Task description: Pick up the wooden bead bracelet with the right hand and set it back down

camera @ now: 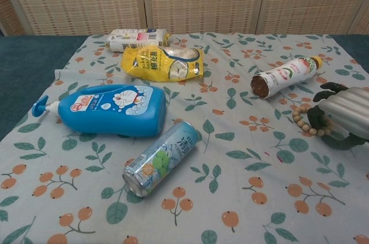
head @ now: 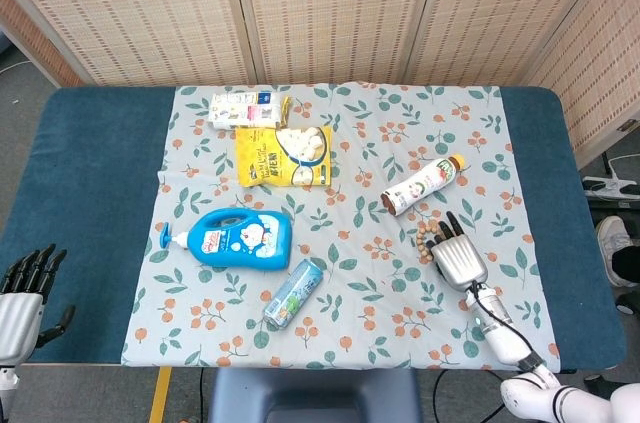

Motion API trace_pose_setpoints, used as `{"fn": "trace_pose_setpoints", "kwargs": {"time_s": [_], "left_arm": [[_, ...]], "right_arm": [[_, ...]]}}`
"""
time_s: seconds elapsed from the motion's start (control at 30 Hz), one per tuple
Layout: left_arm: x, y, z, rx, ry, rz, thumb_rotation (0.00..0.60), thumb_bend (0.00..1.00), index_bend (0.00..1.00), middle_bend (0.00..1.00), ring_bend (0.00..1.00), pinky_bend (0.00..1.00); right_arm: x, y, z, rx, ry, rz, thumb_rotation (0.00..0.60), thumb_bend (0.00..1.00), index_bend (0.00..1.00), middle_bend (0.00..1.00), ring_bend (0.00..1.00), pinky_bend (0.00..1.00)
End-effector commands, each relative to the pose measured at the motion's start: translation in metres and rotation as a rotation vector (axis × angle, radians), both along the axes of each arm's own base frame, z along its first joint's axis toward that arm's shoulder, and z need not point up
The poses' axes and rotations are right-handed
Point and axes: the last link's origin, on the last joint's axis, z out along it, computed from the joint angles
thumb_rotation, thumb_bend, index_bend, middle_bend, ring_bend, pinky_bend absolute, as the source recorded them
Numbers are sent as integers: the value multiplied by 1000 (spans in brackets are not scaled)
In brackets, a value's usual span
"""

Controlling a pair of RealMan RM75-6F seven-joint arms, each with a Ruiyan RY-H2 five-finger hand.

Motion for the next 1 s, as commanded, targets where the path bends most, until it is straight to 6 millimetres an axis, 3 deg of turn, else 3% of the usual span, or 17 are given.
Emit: {"fn": "trace_pose_setpoints", "kwargs": {"time_s": [0.03,0.13,0.2,0.27,0.37,0.5,0.67,0.77,0.9,1.0], "left_arm": [[0,0,0,-8,-1,12,600,379,0,0,0,120],[0,-1,1,-1,1,17,600,381,0,0,0,120],[0,-1,2,1,-1,21,600,382,0,0,0,120],[0,-1,2,-4,-5,22,600,381,0,0,0,121],[1,-1,2,-9,-12,20,600,380,0,0,0,121],[1,-1,0,-14,-10,20,600,379,0,0,0,120],[0,0,1,-9,-9,25,600,379,0,0,0,120],[0,0,0,-14,-8,28,600,380,0,0,0,120],[0,0,-1,-15,-8,28,600,379,0,0,0,120],[-1,0,-1,-13,-7,30,600,378,0,0,0,120]], "right_arm": [[-1,1,-3,15,2,9,600,353,573,510,201,0],[-1,2,-4,21,-19,13,600,514,617,541,225,0],[3,2,-2,18,-70,28,600,744,678,589,282,35],[6,3,0,25,-150,29,600,883,744,642,356,112],[16,2,5,18,-410,-9,600,970,816,706,443,189],[27,1,10,48,-844,-193,600,998,833,734,486,214],[49,-3,23,227,-1333,-561,600,999,833,734,426,224],[69,-4,34,368,-1673,-880,600,999,833,734,410,227],[79,-6,37,445,-1888,-1085,600,999,818,734,370,228],[84,-1,32,507,-2025,-1140,600,999,785,734,340,226]]}}
